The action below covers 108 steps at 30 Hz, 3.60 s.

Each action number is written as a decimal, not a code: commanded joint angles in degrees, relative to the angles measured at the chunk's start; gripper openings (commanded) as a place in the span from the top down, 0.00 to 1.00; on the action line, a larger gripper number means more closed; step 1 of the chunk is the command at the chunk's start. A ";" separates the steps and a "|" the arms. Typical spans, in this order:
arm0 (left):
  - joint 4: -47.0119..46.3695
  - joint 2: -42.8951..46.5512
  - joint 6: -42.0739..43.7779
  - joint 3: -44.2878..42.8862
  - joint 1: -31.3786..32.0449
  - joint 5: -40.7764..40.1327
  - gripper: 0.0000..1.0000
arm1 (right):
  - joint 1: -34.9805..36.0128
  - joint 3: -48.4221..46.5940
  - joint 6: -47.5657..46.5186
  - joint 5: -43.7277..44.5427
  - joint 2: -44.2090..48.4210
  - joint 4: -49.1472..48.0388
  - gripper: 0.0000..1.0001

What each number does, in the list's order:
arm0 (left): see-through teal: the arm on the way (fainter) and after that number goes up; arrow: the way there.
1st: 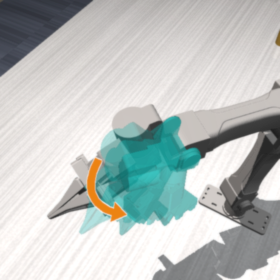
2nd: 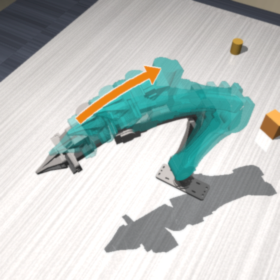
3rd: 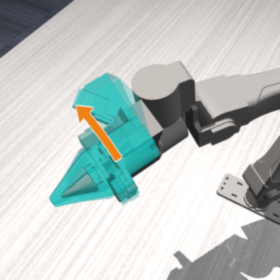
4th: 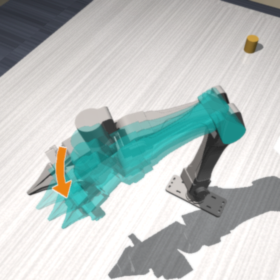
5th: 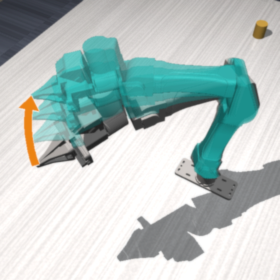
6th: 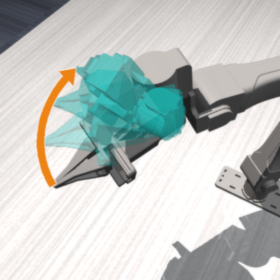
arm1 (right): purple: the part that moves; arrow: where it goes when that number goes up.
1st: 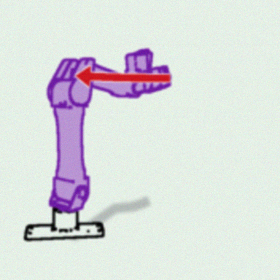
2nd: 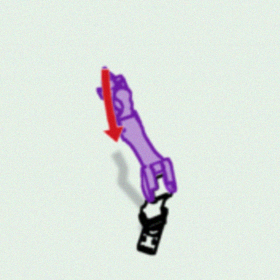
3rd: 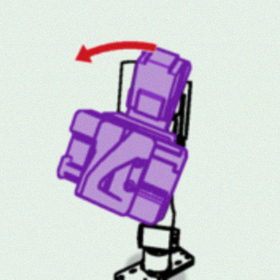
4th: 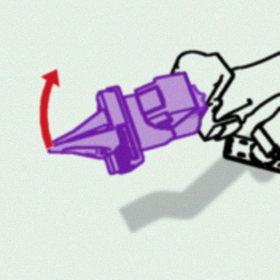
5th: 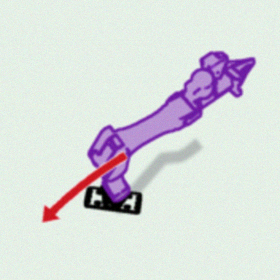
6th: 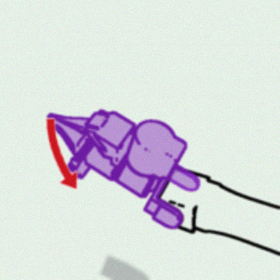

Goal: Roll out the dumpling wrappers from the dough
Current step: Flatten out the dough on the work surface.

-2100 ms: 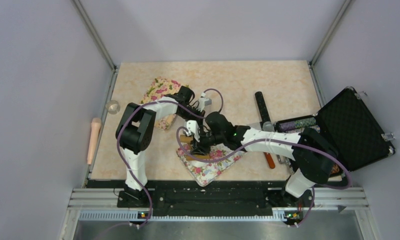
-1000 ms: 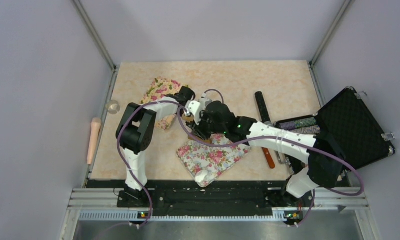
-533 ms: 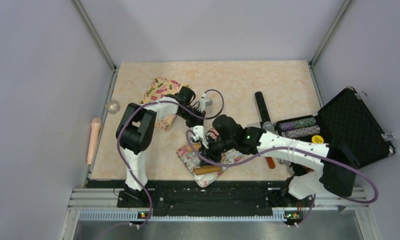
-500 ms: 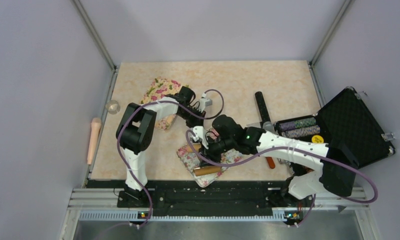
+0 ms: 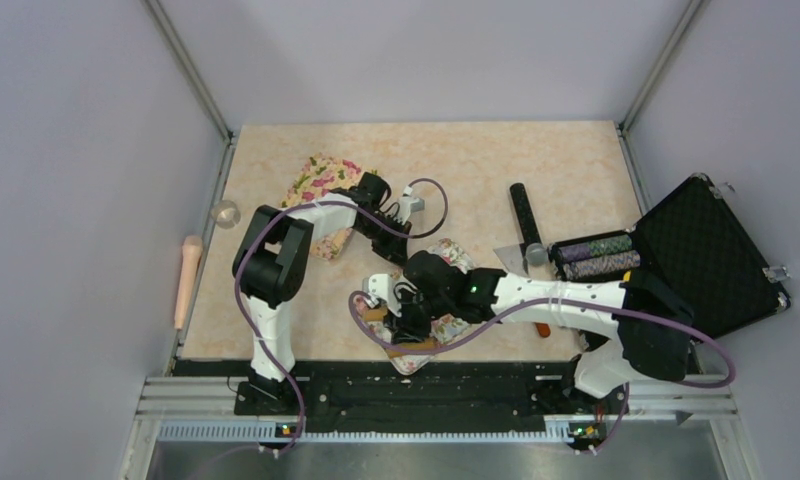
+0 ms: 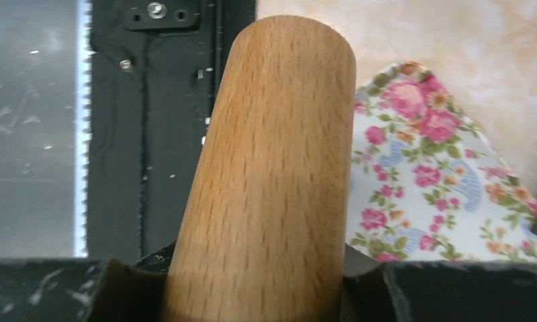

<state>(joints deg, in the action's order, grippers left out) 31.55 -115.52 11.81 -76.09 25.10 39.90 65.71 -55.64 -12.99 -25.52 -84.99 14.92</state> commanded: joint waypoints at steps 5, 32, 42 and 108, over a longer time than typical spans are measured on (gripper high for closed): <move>-0.07 -0.61 1.02 -0.84 -0.13 0.44 1.00 | -5.69 2.46 -2.74 10.21 3.45 -7.62 1.00; 1.83 -1.91 2.40 -1.93 -0.12 3.24 1.00 | -8.94 -16.85 -6.17 24.66 -12.76 -13.03 1.00; 1.35 -1.42 2.46 -1.30 -0.10 3.37 1.00 | -9.24 -12.64 -3.58 24.63 -13.08 -16.77 1.00; 1.36 -0.73 2.40 -0.90 -0.08 2.90 1.00 | -5.02 0.02 3.69 24.29 -5.70 -16.58 1.00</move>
<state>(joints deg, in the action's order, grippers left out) 32.16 -116.55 13.43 -76.95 24.93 42.19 60.12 -57.82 -9.39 -0.23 -91.90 -1.54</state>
